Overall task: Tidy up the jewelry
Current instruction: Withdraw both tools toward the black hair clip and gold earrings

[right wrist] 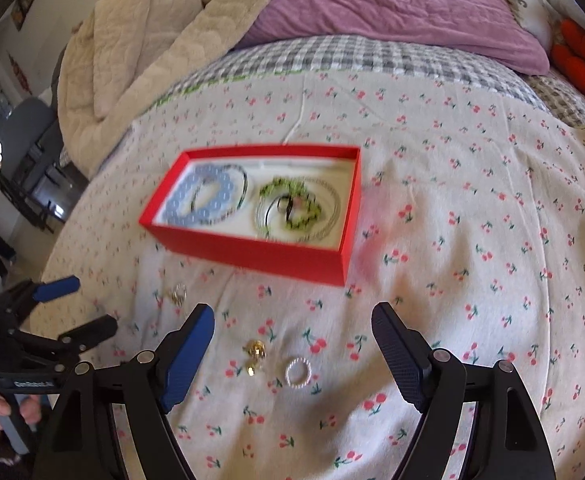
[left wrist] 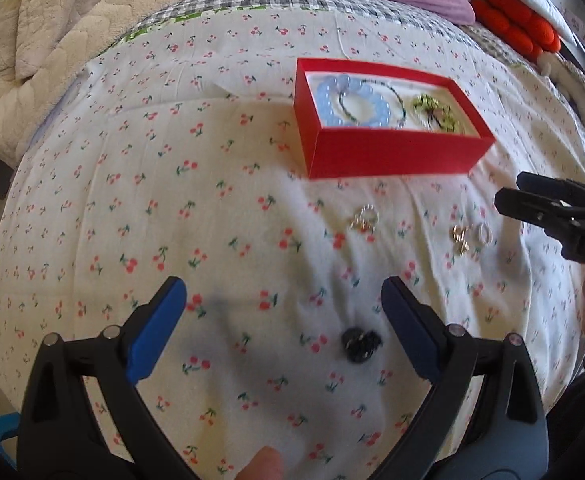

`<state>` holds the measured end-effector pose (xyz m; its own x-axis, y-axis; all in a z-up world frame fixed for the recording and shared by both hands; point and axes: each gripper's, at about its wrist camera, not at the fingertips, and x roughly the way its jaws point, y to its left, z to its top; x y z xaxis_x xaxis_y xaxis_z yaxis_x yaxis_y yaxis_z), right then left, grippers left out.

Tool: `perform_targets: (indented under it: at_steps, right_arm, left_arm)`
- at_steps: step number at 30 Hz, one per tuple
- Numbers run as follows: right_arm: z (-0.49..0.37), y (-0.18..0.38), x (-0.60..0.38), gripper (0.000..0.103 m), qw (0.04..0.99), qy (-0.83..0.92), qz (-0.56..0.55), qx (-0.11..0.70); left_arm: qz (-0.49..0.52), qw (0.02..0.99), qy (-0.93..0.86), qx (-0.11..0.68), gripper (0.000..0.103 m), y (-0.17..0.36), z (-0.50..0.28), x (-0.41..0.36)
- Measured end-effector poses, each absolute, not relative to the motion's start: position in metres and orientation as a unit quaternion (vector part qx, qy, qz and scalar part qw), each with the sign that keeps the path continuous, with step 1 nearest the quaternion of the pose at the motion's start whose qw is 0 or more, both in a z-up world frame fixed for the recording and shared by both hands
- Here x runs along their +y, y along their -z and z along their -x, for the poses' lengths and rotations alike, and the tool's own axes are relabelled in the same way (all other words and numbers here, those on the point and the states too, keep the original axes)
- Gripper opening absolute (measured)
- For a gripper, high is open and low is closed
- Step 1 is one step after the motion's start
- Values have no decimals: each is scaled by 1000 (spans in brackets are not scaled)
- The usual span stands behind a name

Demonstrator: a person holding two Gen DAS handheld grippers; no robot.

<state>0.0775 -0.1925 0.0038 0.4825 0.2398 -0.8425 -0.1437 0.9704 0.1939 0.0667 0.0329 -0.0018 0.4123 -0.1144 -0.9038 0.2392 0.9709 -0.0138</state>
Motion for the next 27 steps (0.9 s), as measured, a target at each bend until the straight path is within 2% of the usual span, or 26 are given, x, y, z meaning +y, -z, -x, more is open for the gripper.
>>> perform_targets:
  at_steps: [11, 18, 21, 23, 27]
  right_arm:
    - [-37, 17, -180, 82, 856, -112, 2, 504]
    - [-17, 31, -175, 82, 850, -120, 36, 512]
    - [-13, 35, -173, 82, 851, -125, 51, 507]
    - [-12, 36, -171, 82, 851, -127, 56, 507]
    - [-12, 37, -170, 82, 850, -130, 61, 507]
  left_arm:
    - [-96, 828, 128, 538, 98, 15, -29, 37]
    - [-83, 815, 160, 551, 97, 24, -16, 36]
    - [-85, 811, 187, 548, 85, 24, -10, 30]
    - [-89, 809, 196, 547, 74, 26, -7, 25]
    - [-91, 806, 208, 547, 61, 31, -7, 18]
